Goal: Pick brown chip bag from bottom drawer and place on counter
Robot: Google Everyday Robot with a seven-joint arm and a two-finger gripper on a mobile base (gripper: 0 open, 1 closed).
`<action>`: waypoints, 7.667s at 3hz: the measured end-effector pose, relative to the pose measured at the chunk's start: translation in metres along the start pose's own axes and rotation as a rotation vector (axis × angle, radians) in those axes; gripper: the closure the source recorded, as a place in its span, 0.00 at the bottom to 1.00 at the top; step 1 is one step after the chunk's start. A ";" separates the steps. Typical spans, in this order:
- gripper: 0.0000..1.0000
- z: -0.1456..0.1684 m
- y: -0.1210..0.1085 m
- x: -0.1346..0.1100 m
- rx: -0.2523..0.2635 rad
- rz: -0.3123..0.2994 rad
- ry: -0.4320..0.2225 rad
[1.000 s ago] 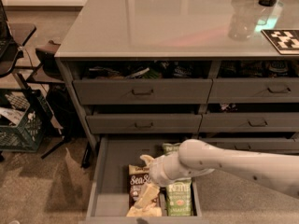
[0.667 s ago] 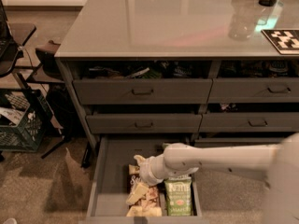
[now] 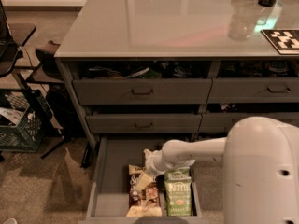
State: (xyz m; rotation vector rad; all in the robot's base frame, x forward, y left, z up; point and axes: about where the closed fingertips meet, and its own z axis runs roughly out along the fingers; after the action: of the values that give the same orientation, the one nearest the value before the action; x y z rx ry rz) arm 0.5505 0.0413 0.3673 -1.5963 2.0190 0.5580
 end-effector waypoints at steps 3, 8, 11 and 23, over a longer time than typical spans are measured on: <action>0.00 0.033 -0.010 0.057 -0.015 0.052 0.004; 0.00 0.121 -0.012 0.166 -0.054 0.088 0.123; 0.19 0.166 0.000 0.174 -0.130 0.087 0.168; 1.00 -0.297 0.118 -0.133 0.265 -0.297 -0.473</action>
Offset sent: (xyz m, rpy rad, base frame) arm 0.0039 -0.0114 -0.0303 -0.0246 0.0325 -0.0059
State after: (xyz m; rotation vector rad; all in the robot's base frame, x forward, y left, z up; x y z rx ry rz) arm 0.4213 -0.0077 0.6850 -1.4078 1.4136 0.4767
